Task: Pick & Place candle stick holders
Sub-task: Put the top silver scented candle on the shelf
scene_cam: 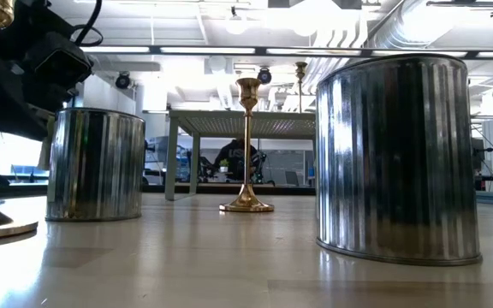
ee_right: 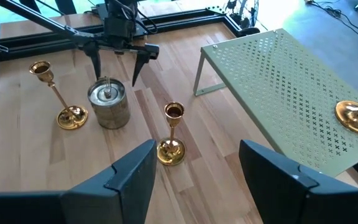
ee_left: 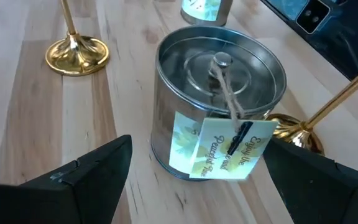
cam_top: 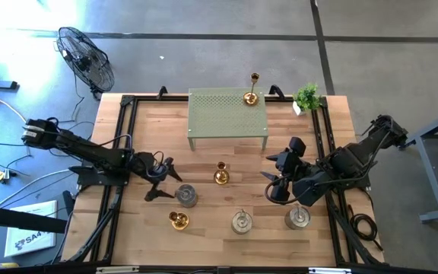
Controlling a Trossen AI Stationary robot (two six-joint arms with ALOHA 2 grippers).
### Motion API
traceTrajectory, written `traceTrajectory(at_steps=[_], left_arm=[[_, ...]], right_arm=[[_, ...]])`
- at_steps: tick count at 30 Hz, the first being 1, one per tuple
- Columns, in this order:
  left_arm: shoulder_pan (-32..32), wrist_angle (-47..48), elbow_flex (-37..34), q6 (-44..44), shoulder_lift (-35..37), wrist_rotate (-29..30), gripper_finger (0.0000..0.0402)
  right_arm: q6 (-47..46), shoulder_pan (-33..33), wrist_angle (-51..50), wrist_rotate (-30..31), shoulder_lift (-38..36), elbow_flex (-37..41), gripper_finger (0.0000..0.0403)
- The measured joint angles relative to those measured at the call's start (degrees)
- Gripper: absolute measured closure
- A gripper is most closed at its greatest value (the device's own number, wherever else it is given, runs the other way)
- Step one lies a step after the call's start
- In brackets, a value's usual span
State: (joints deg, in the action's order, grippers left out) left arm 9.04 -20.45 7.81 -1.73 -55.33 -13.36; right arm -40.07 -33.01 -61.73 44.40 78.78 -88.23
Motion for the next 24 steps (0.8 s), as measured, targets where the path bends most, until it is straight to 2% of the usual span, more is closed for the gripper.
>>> traceTrajectory(at_steps=[6,10,16,24], left_arm=[[0.0,0.0,0.0,1.2,0.0,-2.5,0.0048],[0.0,0.0,0.0,-0.6,0.0,1.7,0.0048],[0.0,0.3,0.0,-2.6,0.0,5.0,0.0048],[0.0,-0.4,0.0,1.1,0.0,3.6,0.0048]], right_arm=[[0.0,0.0,0.0,0.0,0.0,0.0,0.0179],[0.0,0.0,0.0,0.0,0.0,0.0,0.0179],[0.0,0.0,0.0,0.0,0.0,0.0,0.0179],[0.0,0.0,0.0,0.3,0.0,0.0,0.0179]])
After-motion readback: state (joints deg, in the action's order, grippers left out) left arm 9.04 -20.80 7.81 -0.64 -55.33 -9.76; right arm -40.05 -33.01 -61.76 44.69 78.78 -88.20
